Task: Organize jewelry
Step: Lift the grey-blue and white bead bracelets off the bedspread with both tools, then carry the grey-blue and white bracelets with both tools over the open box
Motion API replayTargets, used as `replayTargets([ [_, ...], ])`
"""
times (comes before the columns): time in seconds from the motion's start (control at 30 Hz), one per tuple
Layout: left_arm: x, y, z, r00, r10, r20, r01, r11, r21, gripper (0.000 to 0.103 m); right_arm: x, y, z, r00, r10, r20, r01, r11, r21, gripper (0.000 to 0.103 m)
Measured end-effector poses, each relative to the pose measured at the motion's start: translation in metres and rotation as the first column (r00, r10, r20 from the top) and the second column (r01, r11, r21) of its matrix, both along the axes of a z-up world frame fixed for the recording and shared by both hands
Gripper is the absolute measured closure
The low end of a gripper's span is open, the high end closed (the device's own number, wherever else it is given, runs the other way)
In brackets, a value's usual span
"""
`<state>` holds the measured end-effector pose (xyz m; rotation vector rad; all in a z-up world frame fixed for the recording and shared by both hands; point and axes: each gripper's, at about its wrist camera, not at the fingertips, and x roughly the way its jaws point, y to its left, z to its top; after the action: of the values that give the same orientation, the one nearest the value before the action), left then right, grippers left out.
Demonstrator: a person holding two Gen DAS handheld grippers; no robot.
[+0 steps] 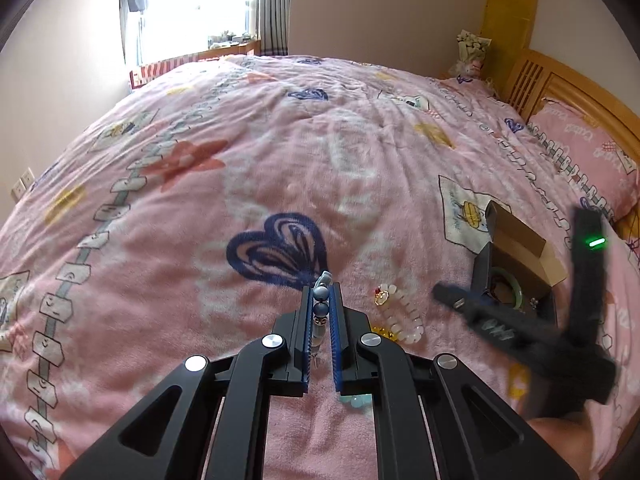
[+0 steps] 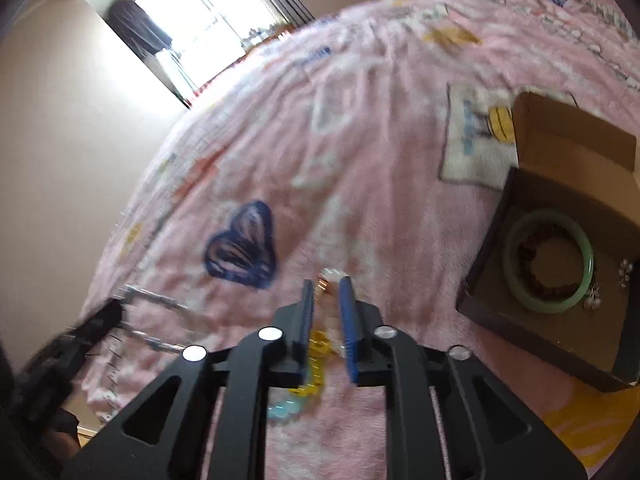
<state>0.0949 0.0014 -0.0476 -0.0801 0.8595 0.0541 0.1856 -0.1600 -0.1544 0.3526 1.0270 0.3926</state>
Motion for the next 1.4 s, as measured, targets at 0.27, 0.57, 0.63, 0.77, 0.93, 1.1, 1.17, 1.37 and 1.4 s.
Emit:
replayTargets([
  [0.27, 0.003, 0.004, -0.003, 1.0, 0.006, -0.01, -0.006, 1.0, -0.026, 0.094, 0.011, 0.011, -0.046, 0.997, -0.011, -0.073, 0.005, 0.997, -0.073, 0.071],
  [0.57, 0.002, 0.005, -0.004, 1.0, -0.004, -0.022, 0.003, 0.998, -0.067, 0.094, 0.007, 0.029, -0.044, 0.999, 0.025, -0.027, -0.03, 0.977, -0.213, 0.079],
  [0.63, 0.001, 0.005, -0.002, 1.0, 0.002, -0.015, -0.003, 0.998, -0.068, 0.094, 0.005, 0.036, -0.038, 0.999, 0.05, -0.019, -0.053, 0.975, -0.214, 0.083],
  [0.77, -0.001, 0.007, 0.003, 1.0, 0.009, -0.004, -0.01, 0.996, -0.086, 0.094, 0.002, 0.051, -0.046, 0.994, 0.103, -0.041, -0.11, 0.958, -0.264, 0.09],
  [0.93, -0.001, 0.009, 0.007, 1.0, 0.018, 0.002, -0.018, 0.994, -0.112, 0.094, 0.006, 0.029, -0.047, 0.997, 0.058, -0.05, -0.064, 0.989, -0.131, 0.092],
  [1.1, -0.001, 0.007, 0.011, 1.0, 0.01, 0.01, -0.009, 0.988, -0.153, 0.094, 0.005, 0.016, -0.034, 0.999, 0.036, -0.024, -0.038, 0.996, -0.086, 0.092],
  [1.17, -0.002, 0.003, 0.012, 1.0, 0.007, 0.012, -0.005, 0.991, -0.132, 0.094, 0.003, 0.01, -0.026, 0.999, 0.032, -0.006, -0.032, 0.998, -0.059, 0.092],
  [1.37, -0.004, -0.003, 0.016, 1.0, 0.011, 0.014, -0.009, 0.991, -0.134, 0.094, -0.005, -0.005, 0.01, 0.999, 0.006, 0.053, -0.007, 1.0, 0.015, 0.092],
  [1.4, -0.005, -0.003, 0.018, 1.0, 0.009, 0.016, -0.007, 0.991, -0.136, 0.094, -0.007, -0.006, 0.015, 0.998, 0.002, 0.061, -0.003, 1.0, 0.026, 0.092],
])
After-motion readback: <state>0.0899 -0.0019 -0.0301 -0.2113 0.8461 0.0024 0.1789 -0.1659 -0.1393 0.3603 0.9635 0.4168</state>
